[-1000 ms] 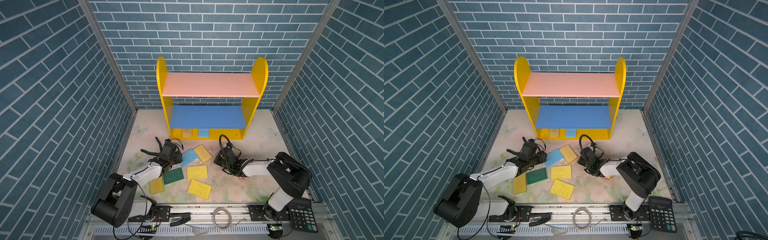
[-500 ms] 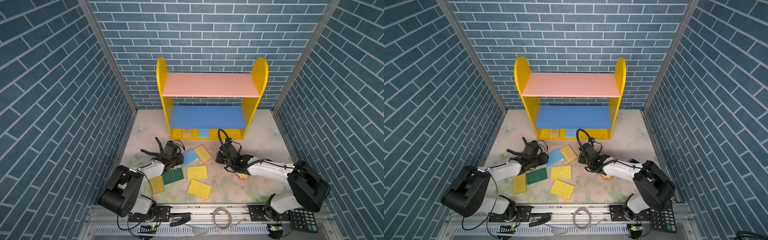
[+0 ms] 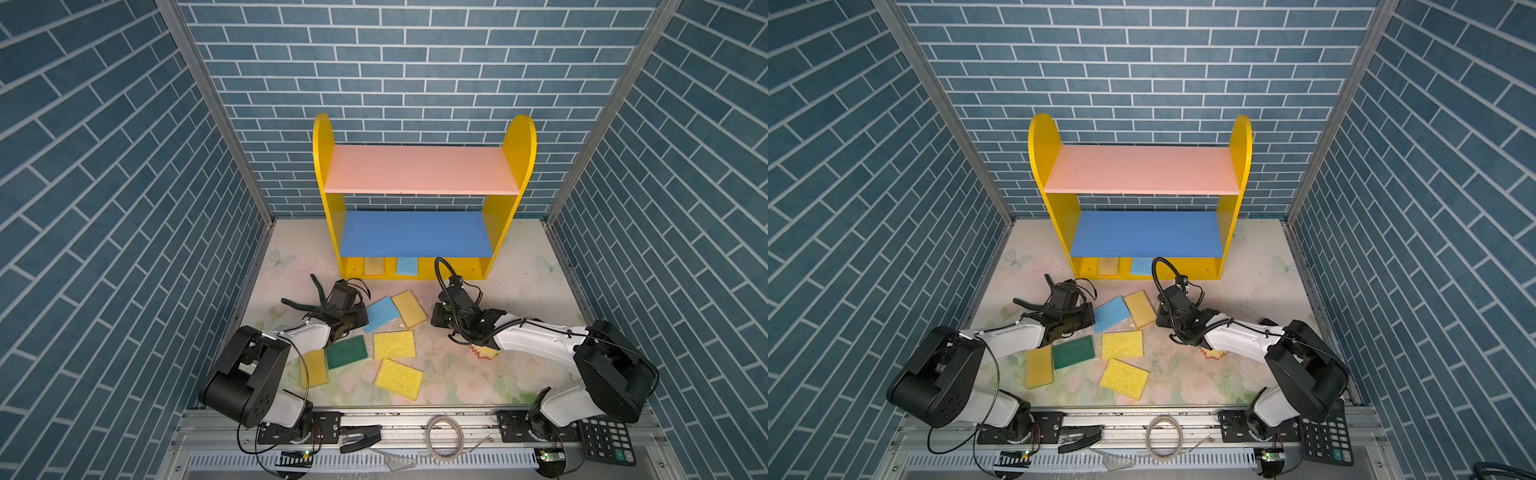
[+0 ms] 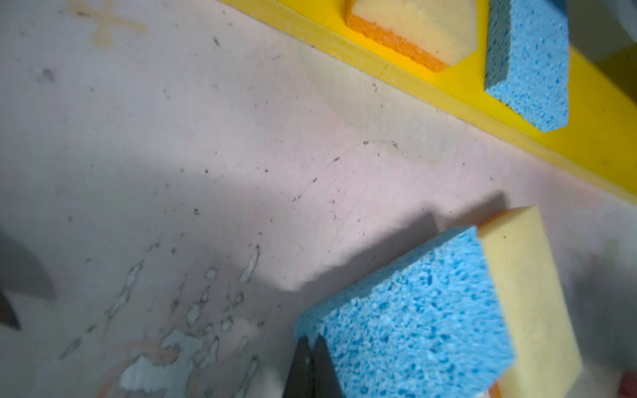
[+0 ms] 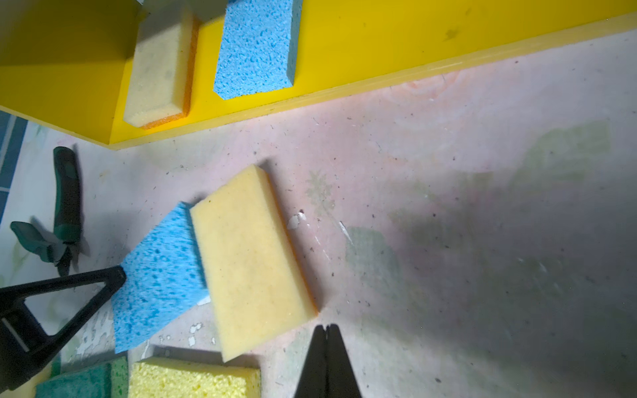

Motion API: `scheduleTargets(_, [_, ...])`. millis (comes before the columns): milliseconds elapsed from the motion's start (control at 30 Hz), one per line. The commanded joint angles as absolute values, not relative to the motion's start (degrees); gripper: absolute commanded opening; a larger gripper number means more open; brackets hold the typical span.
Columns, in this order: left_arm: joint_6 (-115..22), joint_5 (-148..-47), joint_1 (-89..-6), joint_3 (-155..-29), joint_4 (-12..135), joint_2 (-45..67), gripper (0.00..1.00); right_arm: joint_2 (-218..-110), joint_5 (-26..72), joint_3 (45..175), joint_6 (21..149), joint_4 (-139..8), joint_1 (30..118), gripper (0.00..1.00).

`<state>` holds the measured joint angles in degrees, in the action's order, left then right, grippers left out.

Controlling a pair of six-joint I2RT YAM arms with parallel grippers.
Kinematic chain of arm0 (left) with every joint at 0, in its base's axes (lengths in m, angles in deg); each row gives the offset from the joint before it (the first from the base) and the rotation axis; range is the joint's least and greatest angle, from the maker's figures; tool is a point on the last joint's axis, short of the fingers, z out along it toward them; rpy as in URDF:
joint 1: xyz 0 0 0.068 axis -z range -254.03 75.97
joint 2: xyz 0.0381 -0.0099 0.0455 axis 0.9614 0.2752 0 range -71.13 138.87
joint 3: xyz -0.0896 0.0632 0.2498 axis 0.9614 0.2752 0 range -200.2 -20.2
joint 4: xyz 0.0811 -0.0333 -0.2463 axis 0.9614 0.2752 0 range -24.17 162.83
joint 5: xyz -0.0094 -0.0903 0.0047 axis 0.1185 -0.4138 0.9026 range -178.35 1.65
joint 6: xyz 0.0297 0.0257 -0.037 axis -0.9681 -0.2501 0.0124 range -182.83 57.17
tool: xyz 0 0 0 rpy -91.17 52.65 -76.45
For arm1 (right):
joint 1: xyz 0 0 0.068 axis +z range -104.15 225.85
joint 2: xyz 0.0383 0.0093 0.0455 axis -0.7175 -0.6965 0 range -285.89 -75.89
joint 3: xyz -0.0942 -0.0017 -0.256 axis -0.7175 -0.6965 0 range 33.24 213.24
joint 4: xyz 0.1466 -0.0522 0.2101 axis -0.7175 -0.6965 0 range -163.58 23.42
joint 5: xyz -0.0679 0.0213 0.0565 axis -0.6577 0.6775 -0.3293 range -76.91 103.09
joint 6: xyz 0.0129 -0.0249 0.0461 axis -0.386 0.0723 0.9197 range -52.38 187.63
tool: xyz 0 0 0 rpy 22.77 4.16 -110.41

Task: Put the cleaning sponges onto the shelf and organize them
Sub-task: 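Move the right gripper over a loose blue sponge and close on it, then carry the blue sponge with the right gripper to the shelf's front board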

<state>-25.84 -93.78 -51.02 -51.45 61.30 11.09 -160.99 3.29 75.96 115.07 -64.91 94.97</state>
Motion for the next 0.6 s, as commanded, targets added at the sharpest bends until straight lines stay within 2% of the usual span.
scheduleTargets(0, [-25.9,-93.7,-51.2,-54.5,65.9,7.0,0.0,-162.0,8.8,78.7,112.2,-61.3,95.2,0.04])
scheduleTargets(267, [-21.9,-91.9,-51.3,-57.3,69.6,-2.7,0.0,-163.6,23.7,80.5,113.9,-51.3,94.7,0.42])
scheduleTargets(400, [-18.2,-91.1,-51.2,-55.4,69.0,-6.4,0.0,-163.7,31.8,79.3,116.9,-40.0,93.6,0.48])
scheduleTargets(567, [-14.4,-89.7,-51.3,-52.6,67.0,-10.4,0.0,-166.3,37.7,83.2,117.5,-37.1,93.3,0.53])
